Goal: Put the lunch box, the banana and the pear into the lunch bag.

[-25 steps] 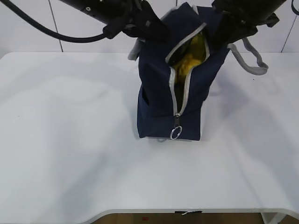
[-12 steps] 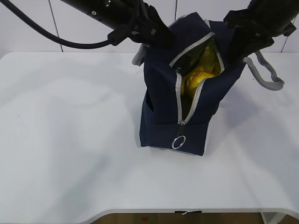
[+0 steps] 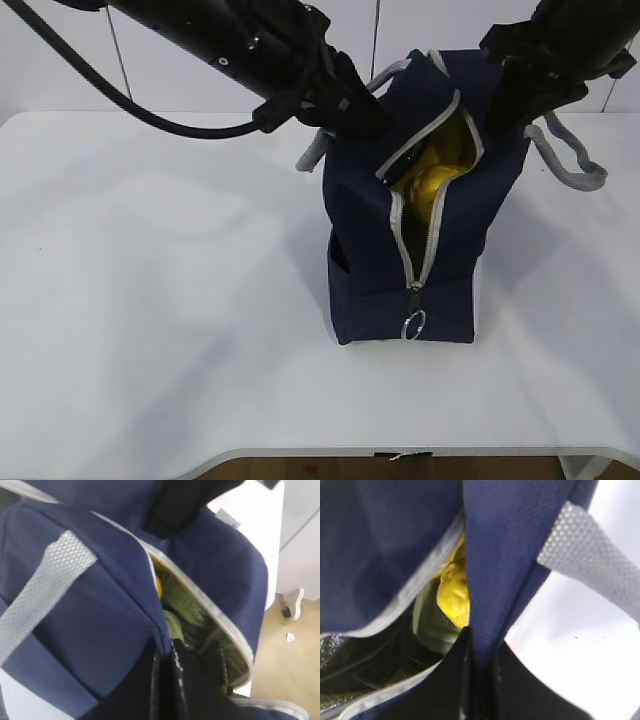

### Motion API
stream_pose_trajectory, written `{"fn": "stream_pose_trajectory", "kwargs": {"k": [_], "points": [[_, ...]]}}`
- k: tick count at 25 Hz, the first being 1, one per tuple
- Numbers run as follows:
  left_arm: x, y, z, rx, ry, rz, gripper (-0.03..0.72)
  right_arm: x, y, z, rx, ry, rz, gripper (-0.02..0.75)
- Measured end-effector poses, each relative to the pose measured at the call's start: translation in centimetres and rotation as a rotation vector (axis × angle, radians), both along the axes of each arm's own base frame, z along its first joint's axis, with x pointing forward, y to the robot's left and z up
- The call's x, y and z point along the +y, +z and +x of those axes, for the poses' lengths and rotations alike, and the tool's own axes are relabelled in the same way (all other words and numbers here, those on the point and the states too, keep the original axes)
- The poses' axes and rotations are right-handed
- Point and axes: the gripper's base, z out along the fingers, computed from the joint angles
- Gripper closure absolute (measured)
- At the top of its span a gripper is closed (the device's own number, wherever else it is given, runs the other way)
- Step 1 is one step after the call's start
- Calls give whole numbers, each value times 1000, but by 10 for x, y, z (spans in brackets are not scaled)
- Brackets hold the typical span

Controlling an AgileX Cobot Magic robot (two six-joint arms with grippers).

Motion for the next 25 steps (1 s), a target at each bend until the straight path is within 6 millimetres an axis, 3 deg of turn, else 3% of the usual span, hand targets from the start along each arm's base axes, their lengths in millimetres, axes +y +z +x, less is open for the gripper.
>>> {"fn": "stream_pose_trajectory", "kwargs": {"k": [5,9,12,17,20,25], "points": [[-1,1,2,-18,20,-7,692,0,0,0,1,-4,3,685],[-1,1,2,-20,23,-8,680,1,0,0,7,-6,37,618],[-1,1,2,-20,23,-8,621,3,-3,0,20,-9,58,522],[-1,1,2,-17,24,-13,439,4,-6,0,26,-13,73,359],[-2,2,2,-14,26,-18,360,5,-6,0,25,-13,76,334],[-2,1,2,-12,23,-17,330,5,-6,0,18,-3,80,328]]}}
